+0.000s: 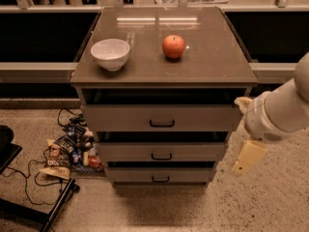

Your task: Open middle drawer

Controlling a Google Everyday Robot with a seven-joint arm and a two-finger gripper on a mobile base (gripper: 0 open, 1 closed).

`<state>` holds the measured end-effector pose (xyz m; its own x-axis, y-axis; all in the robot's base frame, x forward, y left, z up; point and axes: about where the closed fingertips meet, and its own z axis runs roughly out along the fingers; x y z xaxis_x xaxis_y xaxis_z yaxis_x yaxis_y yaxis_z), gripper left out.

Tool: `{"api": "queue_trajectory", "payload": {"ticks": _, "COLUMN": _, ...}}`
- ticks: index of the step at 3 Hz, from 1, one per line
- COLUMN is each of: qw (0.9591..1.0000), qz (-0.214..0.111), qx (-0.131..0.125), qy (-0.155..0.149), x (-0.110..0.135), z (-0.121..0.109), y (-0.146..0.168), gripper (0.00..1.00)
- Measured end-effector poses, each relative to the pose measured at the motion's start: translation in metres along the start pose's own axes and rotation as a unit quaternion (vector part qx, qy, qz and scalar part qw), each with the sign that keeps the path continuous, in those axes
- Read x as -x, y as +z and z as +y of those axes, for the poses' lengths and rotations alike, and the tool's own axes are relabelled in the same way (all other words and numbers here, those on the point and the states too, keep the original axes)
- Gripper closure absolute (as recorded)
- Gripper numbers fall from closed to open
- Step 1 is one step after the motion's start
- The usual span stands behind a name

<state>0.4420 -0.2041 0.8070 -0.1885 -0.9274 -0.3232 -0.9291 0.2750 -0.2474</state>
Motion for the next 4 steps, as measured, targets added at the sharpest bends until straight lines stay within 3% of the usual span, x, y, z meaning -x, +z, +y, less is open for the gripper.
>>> {"api": "queue_trajectory", "payload": {"ticks": 1, "qw": 0.9999, "qz": -0.012, "qx": -0.003, "qy": 0.005, "x": -0.009, "z": 0.013, "y": 0.057, "gripper": 0.00}}
{"api": "queue_trajectory", "payload": {"ticks": 2, "qw": 0.9999, "qz": -0.012, "qx": 0.002, "qy": 0.003, "x": -0.008, "z": 0.014, "y": 0.063, "gripper": 0.00}}
{"api": "queue_trajectory", "payload": {"ticks": 3, "qw": 0.9991, "qz": -0.014, "qx": 0.039, "qy": -0.013, "x": 0.005, "z": 0.016, "y": 0.114, "gripper": 0.00}}
{"api": "queue_trajectory", "payload": {"ticks": 4, "qw": 0.9974, "qz": -0.022, "qx": 0.060, "qy": -0.032, "x": 0.012, "z": 0.017, "y": 0.165, "gripper": 0.00}}
